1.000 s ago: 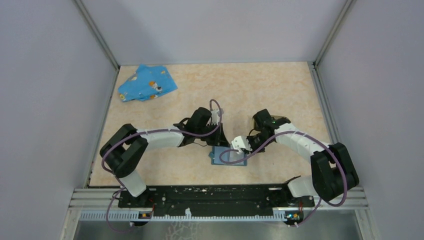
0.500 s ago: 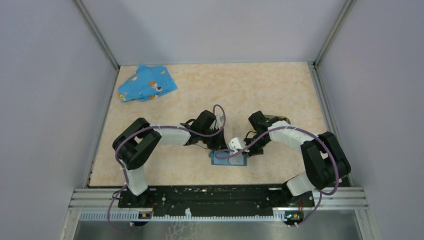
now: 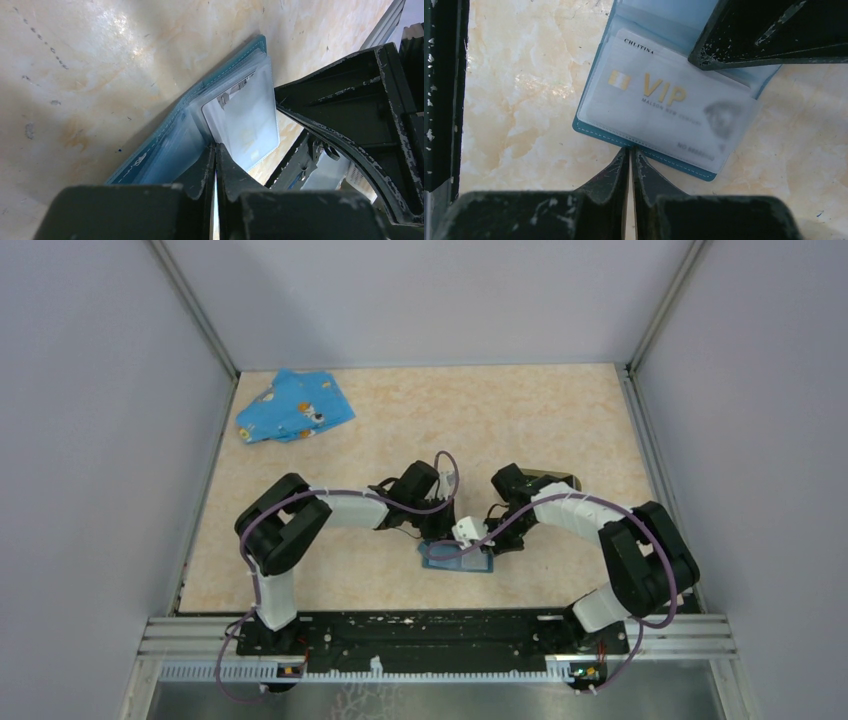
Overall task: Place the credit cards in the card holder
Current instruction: Insert the credit card into the card holder.
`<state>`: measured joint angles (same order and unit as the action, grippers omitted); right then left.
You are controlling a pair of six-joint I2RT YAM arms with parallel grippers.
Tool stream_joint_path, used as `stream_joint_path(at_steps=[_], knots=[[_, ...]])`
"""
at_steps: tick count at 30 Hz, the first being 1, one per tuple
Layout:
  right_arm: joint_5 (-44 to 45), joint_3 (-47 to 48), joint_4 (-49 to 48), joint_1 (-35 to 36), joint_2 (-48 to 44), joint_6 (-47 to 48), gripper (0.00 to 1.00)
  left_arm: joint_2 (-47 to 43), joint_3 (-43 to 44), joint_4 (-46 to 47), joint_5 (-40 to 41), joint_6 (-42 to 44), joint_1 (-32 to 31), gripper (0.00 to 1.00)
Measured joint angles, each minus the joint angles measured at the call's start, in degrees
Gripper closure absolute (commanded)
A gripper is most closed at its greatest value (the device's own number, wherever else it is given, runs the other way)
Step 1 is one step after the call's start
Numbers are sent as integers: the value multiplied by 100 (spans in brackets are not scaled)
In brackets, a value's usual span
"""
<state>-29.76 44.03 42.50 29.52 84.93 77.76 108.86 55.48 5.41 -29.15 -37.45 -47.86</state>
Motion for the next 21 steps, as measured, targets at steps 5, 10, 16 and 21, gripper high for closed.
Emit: stream_joint_path(at_steps=[5,10,16,21], knots=[[17,2,-2,-20,-24,-61,92,-2,31,-76,70,4,-11,89],[-39,2,79,-348,-254,-35,90,-79,87,-247,304,39,-94,84],[-254,17,219,-662,-619,4,88,-151,177,-509,494,133,-131,79],[-564,184,387,-861,-785,22,86,-323,177,-772,699,221,-131,75]])
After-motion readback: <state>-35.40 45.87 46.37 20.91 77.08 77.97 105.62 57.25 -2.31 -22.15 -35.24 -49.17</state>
